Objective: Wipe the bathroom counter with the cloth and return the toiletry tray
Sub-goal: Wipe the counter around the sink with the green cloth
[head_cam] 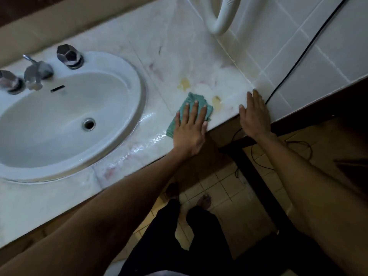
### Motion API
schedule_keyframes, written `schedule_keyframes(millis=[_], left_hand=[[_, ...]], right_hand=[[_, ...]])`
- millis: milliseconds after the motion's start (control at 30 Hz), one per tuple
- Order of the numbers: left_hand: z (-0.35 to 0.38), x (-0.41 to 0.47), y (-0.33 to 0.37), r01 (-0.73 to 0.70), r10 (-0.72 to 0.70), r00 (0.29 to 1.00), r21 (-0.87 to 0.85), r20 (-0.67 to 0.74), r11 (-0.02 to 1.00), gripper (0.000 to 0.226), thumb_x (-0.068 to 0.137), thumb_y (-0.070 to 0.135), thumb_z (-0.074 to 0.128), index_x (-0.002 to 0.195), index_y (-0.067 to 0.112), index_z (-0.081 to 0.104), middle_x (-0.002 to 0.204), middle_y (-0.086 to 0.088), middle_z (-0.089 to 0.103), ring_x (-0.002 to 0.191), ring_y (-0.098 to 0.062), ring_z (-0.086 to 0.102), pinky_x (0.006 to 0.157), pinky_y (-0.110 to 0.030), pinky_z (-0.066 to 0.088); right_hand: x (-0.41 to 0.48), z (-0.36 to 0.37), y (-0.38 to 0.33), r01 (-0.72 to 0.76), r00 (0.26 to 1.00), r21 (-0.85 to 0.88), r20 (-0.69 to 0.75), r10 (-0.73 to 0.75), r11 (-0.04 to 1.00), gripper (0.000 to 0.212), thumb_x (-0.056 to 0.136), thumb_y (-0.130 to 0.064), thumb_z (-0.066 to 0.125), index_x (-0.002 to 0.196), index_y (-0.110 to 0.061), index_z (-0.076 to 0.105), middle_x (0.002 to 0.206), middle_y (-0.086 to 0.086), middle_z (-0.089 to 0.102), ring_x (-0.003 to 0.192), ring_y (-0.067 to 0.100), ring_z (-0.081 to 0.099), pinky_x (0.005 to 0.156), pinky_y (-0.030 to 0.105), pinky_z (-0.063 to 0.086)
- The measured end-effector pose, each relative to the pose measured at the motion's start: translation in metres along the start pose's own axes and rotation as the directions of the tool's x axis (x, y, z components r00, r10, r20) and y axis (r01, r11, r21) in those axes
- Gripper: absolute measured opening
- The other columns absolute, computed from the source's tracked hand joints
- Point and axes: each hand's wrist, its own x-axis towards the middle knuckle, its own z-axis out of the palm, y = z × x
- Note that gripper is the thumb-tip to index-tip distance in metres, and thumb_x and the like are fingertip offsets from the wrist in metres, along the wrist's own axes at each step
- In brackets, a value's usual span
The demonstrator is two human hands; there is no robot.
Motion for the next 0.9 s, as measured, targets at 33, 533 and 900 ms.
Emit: schedule_keyframes(millis=[33,533,900], left_hand=[[0.002,-0.006,-0.003,-0.111,0.11,0.993,0.034,0.034,0.993,0.055,0.107,0.043,0.02,0.16,0.031,0.013,0.169,0.0,0.009,0.156,-0.025,0.002,0.124,-0.05,0.006],[-0.006,0.066,0.054,0.07,-0.075,0.996,-0.121,-0.039,0.99,0.05,0.108,0.039,0.022,0.157,0.033,0.027,0.166,0.006,0.02,0.155,-0.022,0.009,0.124,-0.045,0.006],[-0.009,0.022,-0.015,-0.278,0.265,0.958,0.133,0.108,0.951,0.054,0.106,0.047,0.015,0.159,0.037,0.01,0.168,0.009,0.003,0.155,-0.018,-0.002,0.125,-0.043,0.006]], right_hand=[[0.0,0.0,0.002,0.0,1.0,-0.004,0.011,0.0,1.0,0.06,0.105,-0.039,0.028,0.156,-0.01,0.016,0.165,0.011,0.009,0.151,0.031,0.012,0.123,0.047,0.012],[-0.011,-0.02,0.045,0.242,0.969,-0.037,0.057,-0.239,0.97,0.059,0.101,-0.014,0.038,0.155,-0.001,0.018,0.164,0.017,0.014,0.151,0.03,0.015,0.123,0.042,0.017],[-0.014,-0.026,0.053,0.272,0.96,-0.015,0.073,-0.271,0.962,0.072,0.091,-0.003,0.05,0.155,-0.002,0.017,0.165,0.015,0.011,0.152,0.028,0.011,0.123,0.039,0.017]])
